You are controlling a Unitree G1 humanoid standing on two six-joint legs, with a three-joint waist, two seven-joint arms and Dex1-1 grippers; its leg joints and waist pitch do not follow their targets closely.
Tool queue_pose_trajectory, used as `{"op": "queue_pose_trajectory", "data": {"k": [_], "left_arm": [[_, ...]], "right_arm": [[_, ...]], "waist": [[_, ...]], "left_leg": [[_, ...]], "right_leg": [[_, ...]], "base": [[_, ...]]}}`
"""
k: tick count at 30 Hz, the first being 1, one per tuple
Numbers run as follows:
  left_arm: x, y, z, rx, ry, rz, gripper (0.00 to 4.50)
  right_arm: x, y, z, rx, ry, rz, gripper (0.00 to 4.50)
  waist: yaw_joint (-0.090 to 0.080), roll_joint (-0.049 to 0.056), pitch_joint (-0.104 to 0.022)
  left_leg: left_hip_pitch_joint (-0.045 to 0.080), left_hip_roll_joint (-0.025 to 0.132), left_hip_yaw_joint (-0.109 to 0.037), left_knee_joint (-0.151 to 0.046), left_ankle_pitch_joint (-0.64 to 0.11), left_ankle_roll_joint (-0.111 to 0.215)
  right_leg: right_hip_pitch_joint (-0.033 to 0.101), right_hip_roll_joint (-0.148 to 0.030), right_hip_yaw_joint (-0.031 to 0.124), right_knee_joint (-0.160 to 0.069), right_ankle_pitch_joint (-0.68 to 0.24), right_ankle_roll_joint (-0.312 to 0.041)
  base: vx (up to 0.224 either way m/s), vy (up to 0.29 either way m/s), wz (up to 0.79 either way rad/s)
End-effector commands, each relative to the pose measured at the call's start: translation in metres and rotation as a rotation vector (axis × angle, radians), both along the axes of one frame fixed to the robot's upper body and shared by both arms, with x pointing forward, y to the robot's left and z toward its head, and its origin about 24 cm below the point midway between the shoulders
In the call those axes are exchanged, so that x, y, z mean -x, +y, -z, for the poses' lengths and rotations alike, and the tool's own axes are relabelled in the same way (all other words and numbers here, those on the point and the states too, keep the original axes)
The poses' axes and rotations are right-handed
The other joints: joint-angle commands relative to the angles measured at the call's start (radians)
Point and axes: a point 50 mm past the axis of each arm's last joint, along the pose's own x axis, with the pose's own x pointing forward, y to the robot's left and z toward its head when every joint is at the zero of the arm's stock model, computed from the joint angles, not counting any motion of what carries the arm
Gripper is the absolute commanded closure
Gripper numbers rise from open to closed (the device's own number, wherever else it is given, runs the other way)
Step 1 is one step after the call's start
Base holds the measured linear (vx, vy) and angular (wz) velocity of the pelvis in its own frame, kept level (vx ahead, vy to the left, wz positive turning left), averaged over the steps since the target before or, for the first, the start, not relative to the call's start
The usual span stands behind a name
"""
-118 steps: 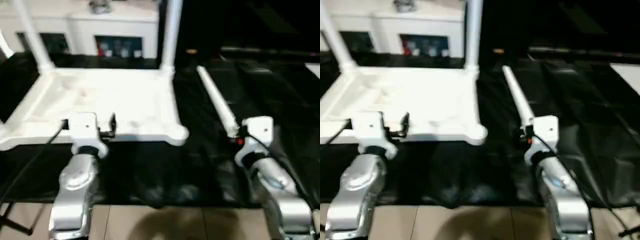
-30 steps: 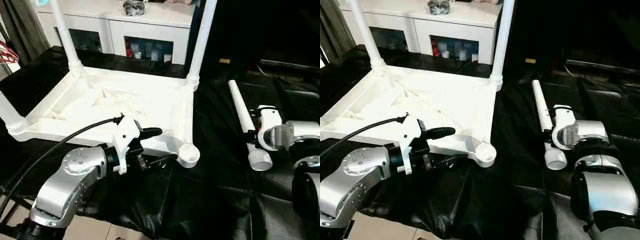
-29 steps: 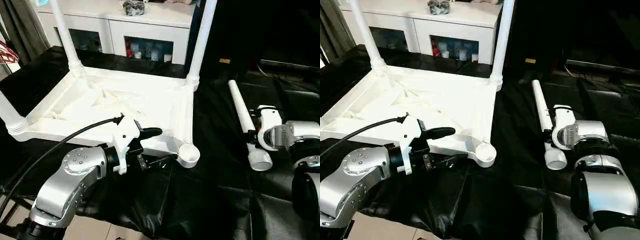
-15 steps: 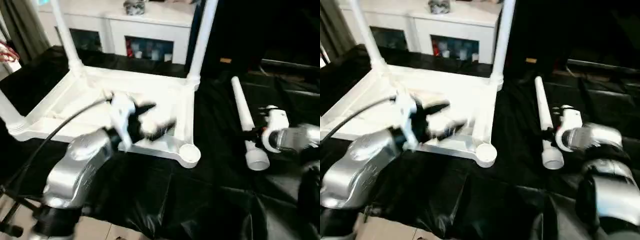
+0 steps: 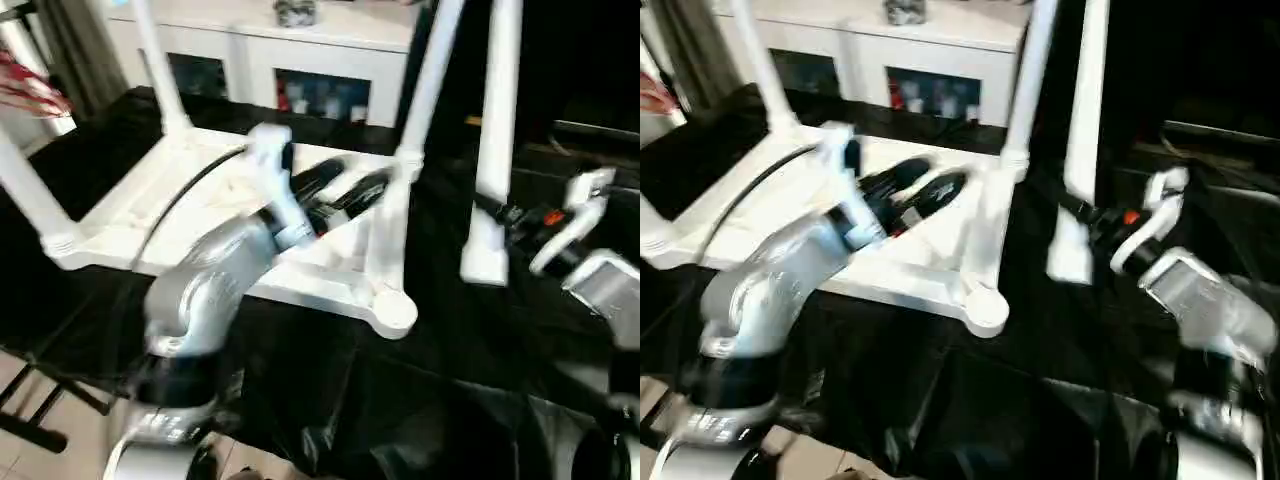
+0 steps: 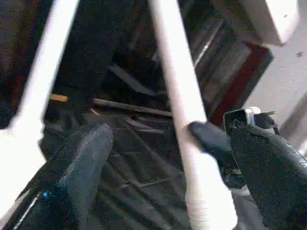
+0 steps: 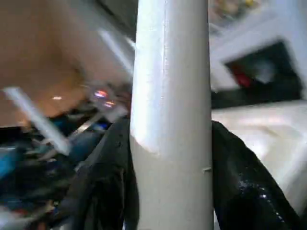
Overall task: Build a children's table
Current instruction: Pick table leg
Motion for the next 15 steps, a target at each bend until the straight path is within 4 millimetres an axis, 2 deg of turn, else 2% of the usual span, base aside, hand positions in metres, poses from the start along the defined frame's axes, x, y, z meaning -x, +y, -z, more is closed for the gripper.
{"op": "queue_pose_trajectory", "data": {"k": [1, 4, 7, 8, 11, 13, 15], "left_arm": [[-0.001, -0.002, -0.004, 0.007, 0.007, 0.014, 0.0], [0.001, -0.012, -0.01, 0.037, 0.03, 0.09, 0.0], [0.005, -0.017, -0.014, 0.065, 0.045, 0.141, 0.0], [0.007, -0.02, -0.016, 0.085, 0.047, 0.171, 0.0], [0.014, -0.025, -0.021, 0.123, 0.051, 0.234, 0.0], [0.016, -0.028, -0.022, 0.134, 0.055, 0.257, 0.0], [0.017, -0.03, -0.021, 0.13, 0.066, 0.261, 0.0]], "right_arm": [[0.005, 0.001, -0.006, -0.027, -0.039, -0.023, 2.66], [0.018, 0.012, -0.012, -0.053, -0.122, -0.105, 2.66], [0.023, 0.021, -0.011, -0.034, -0.117, -0.158, 2.66], [0.024, 0.026, -0.009, -0.017, -0.111, -0.182, 2.66], [0.025, 0.038, -0.004, 0.023, -0.089, -0.221, 2.66], [0.025, 0.044, -0.001, 0.046, -0.078, -0.241, 2.66], [0.026, 0.049, 0.0, 0.058, -0.073, -0.26, 2.66]], "waist": [[0.004, -0.014, -0.066], [0.003, -0.017, -0.065], [0.003, -0.015, -0.064], [0.002, -0.021, -0.064], [0.001, -0.022, -0.064], [0.002, -0.019, -0.064], [0.002, -0.022, -0.064]], "left_leg": [[0.001, 0.047, -0.016, -0.074, -0.021, 0.078], [0.001, 0.047, -0.018, -0.077, -0.036, 0.062], [0.0, 0.047, -0.019, -0.077, -0.03, 0.053], [-0.003, 0.045, -0.02, -0.078, -0.029, 0.05], [-0.004, 0.045, -0.019, -0.078, -0.026, 0.047], [-0.005, 0.047, -0.02, -0.078, -0.012, 0.044], [-0.005, 0.047, -0.02, -0.078, -0.003, 0.046]], "right_leg": [[0.058, -0.075, 0.042, -0.077, -0.157, -0.252], [0.057, -0.076, 0.042, -0.084, -0.207, -0.223], [0.056, -0.077, 0.041, -0.086, -0.221, -0.214], [0.059, -0.078, 0.04, -0.086, -0.228, -0.21], [0.056, -0.079, 0.04, -0.092, -0.269, -0.189], [0.054, -0.079, 0.041, -0.091, -0.257, -0.188], [0.054, -0.078, 0.04, -0.089, -0.232, -0.188]], "base": [[0.0, 0.0, 0.0], [0.0, 0.0, 0.0], [0.0, 0.0, 0.0], [0.0, 0.0, 0.0], [0.0, 0.0, 0.0], [0.0, 0.0, 0.0], [0.0, 0.0, 0.0]]}}
